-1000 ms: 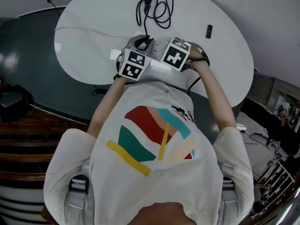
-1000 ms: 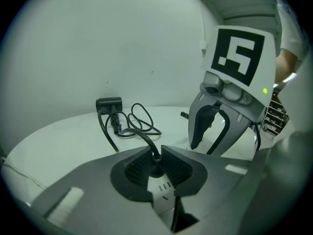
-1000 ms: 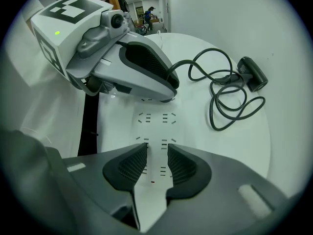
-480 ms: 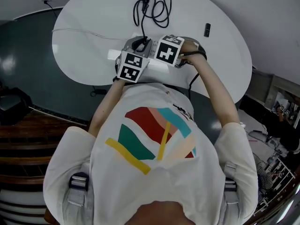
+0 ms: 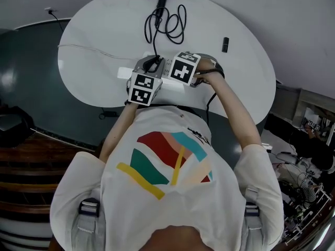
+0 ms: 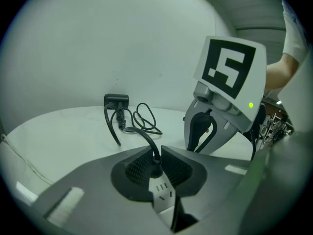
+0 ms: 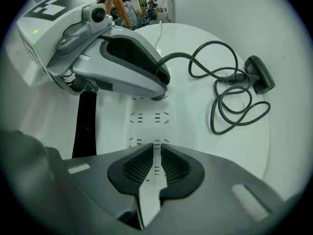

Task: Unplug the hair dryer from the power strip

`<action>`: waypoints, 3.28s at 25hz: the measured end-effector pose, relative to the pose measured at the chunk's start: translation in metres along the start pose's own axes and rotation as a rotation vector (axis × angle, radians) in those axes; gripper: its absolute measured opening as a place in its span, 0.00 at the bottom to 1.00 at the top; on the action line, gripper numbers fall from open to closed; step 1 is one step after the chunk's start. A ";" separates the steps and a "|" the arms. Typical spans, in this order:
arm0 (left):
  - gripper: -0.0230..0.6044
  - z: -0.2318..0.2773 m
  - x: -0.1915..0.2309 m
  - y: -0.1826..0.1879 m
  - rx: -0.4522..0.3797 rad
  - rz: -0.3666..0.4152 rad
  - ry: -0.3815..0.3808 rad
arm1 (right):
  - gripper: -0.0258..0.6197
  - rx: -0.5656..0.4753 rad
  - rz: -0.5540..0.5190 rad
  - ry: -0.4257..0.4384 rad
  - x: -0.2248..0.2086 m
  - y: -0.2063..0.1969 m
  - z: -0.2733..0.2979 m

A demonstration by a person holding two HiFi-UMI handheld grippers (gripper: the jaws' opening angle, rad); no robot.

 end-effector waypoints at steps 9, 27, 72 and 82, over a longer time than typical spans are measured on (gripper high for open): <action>0.09 -0.006 0.005 0.001 -0.093 -0.114 -0.013 | 0.14 -0.016 0.017 -0.008 -0.001 0.000 -0.001; 0.09 -0.061 -0.023 0.138 -0.543 0.151 -0.035 | 0.13 -0.096 0.027 -0.031 0.009 -0.004 -0.003; 0.12 0.009 0.018 0.116 -0.140 0.147 -0.020 | 0.12 -0.149 0.066 0.048 -0.003 -0.005 -0.006; 0.13 0.043 0.025 0.095 -0.006 0.160 -0.047 | 0.10 -0.156 0.088 0.071 -0.008 -0.005 -0.002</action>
Point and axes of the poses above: the fingertips, and each gripper's own axes: z forward along the fingers, x to its left, y out of its top, the point moved 10 cm from there along -z, backward along the fingers, and after that the axes turned 15 degrees about -y, right-handed, at the moved point
